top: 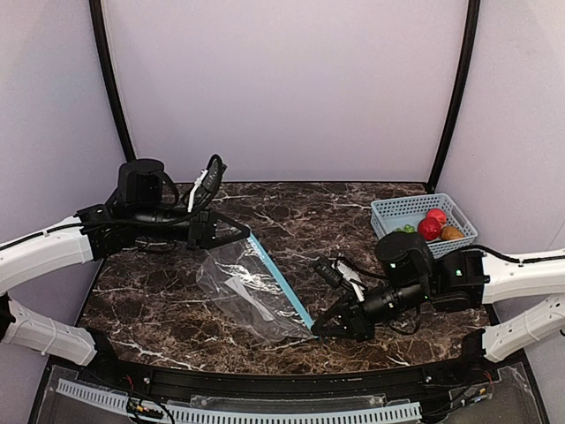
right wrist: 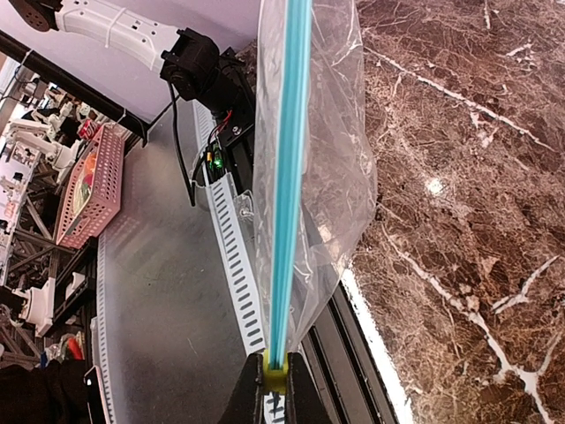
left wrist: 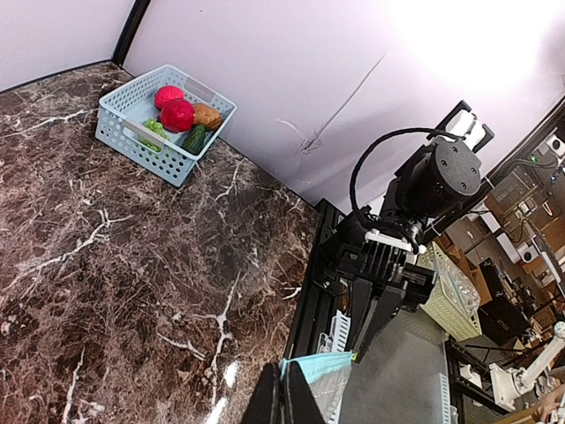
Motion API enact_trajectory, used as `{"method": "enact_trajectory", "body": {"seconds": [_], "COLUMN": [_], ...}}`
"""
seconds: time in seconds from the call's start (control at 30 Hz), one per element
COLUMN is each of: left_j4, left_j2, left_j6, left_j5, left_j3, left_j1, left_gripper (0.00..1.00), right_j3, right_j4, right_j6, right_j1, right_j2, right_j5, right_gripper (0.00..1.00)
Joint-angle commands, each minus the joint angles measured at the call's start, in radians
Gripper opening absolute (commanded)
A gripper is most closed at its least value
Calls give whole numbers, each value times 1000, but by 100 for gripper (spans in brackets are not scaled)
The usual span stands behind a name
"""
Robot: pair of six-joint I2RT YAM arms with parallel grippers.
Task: Place the food in the zip-top bag and seal the zipper
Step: Unzip the zipper from the zipper food storage bag.
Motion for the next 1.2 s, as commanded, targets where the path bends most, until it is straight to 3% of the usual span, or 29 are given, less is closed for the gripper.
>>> {"method": "enact_trajectory", "body": {"seconds": [0.0, 0.13, 0.17, 0.23, 0.27, 0.4, 0.6, 0.87, 1.17], "left_j4": [3, 13, 13, 58, 86, 129, 183, 170, 263], "left_j2": [-25, -18, -15, -5, 4, 28, 58, 93, 70], "left_j6": [18, 29, 32, 41, 44, 46, 28, 54, 5], "left_j5": [5, 22, 51, 113, 135, 263, 343, 314, 297], "left_j3": [18, -2, -7, -27, -45, -95, -139, -142, -159], "left_j1": [26, 34, 34, 34, 34, 33, 31, 30, 29], "left_gripper": [1, 1, 1, 1, 1, 1, 1, 1, 1], "right_j3": [-18, -13, -9, 3, 13, 43, 63, 97, 92], "right_j4": [-69, -80, -81, -91, -95, -92, -26, 80, 99], "right_j6": [13, 11, 12, 21, 26, 63, 104, 73, 43], "right_j1": [18, 18, 16, 17, 14, 7, -24, -50, -51], "right_j2": [-2, -8, -12, -26, -32, -54, -30, 29, 49], "right_j5": [-9, 15, 36, 88, 115, 235, 349, 321, 242], "right_gripper": [6, 15, 22, 49, 58, 77, 81, 89, 91]}}
